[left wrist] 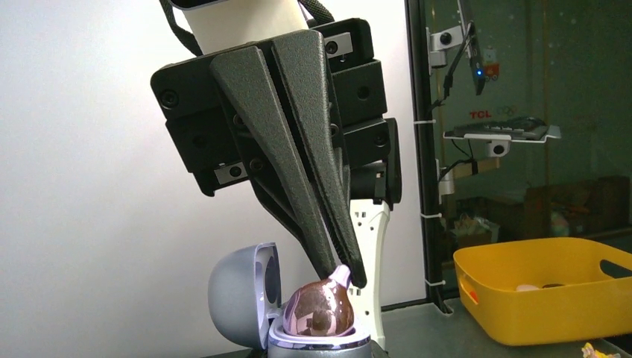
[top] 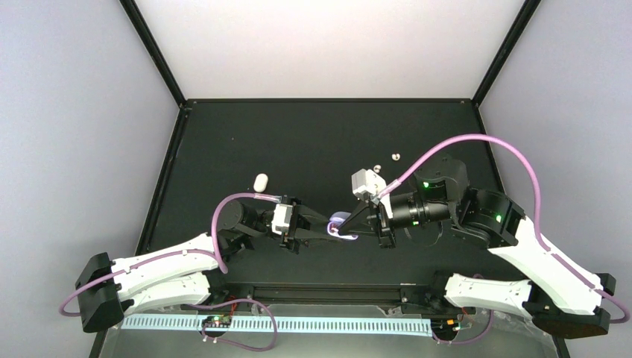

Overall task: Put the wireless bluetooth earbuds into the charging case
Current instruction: Place the earbud in the charging case.

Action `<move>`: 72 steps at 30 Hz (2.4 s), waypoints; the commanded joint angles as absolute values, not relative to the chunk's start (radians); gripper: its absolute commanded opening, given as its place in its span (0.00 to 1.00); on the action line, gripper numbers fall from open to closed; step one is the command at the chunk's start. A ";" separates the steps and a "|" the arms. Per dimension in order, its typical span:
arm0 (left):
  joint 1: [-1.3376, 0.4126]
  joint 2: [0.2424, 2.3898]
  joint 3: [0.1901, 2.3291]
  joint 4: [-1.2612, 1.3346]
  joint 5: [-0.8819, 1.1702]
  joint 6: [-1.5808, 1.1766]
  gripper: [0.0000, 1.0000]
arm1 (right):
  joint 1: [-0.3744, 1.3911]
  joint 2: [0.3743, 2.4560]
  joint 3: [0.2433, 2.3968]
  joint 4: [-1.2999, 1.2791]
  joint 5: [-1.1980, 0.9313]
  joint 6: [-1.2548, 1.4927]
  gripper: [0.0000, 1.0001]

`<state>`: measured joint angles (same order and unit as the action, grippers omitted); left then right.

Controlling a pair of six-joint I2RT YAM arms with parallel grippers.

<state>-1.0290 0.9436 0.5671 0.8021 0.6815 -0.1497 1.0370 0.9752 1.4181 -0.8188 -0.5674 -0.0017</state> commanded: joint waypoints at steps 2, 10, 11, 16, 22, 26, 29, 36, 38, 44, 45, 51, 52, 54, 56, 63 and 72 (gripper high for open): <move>-1.035 0.937 0.606 0.855 0.688 -0.137 0.02 | 1.034 0.987 1.432 -0.855 -0.577 -0.010 0.01; -1.039 0.939 0.598 0.852 0.683 -0.138 0.02 | 1.034 0.987 1.452 -0.850 -0.569 -0.003 0.12; -1.039 0.940 0.597 0.851 0.684 -0.138 0.02 | 1.034 0.988 1.457 -0.849 -0.569 -0.001 0.14; -1.040 0.946 0.595 0.851 0.680 -0.142 0.02 | 1.034 0.982 1.481 -0.841 -0.575 0.010 0.25; -1.041 0.957 0.578 0.862 0.649 -0.171 0.02 | 1.033 0.971 1.542 -0.837 -0.552 0.023 0.34; -1.041 0.965 0.552 0.912 0.598 -0.223 0.02 | 1.033 0.938 1.545 -0.815 -0.429 0.016 0.41; -1.040 0.969 0.552 0.917 0.591 -0.240 0.01 | 1.034 0.917 1.518 -0.799 -0.295 0.013 0.48; -1.040 0.959 0.561 0.887 0.587 -0.227 0.02 | 1.034 0.948 1.483 -0.814 -0.278 0.005 0.96; -1.040 0.958 0.563 0.884 0.583 -0.227 0.02 | 1.034 0.950 1.478 -0.822 -0.262 -0.002 1.00; -1.040 0.962 0.571 0.879 0.587 -0.225 0.02 | 1.034 0.965 1.462 -0.842 -0.218 -0.015 1.00; -1.040 0.962 0.571 0.879 0.589 -0.225 0.02 | 1.034 0.966 1.457 -0.843 -0.211 -0.016 1.00; -1.040 0.952 0.572 0.874 0.592 -0.219 0.02 | 1.034 0.973 1.447 -0.856 -0.204 -0.029 1.00; -1.041 0.951 0.572 0.872 0.593 -0.219 0.02 | 1.034 0.976 1.446 -0.860 -0.205 -0.029 1.00; -1.040 0.950 0.575 0.870 0.594 -0.219 0.02 | 1.034 0.979 1.445 -0.862 -0.206 -0.031 1.00; -1.040 0.950 0.577 0.868 0.599 -0.219 0.02 | 1.034 0.981 1.445 -0.861 -0.196 -0.029 1.00; -1.044 0.954 0.584 0.862 0.639 -0.215 0.02 | 1.033 0.991 1.453 -0.858 -0.170 -0.026 1.00; -1.046 0.952 0.586 0.859 0.641 -0.212 0.01 | 1.033 0.986 1.470 -0.849 -0.221 -0.022 1.00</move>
<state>-1.0367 0.9623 0.5472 0.8433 0.6151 -0.2214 1.0370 0.9939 1.4513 -0.8566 -0.1963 -0.0204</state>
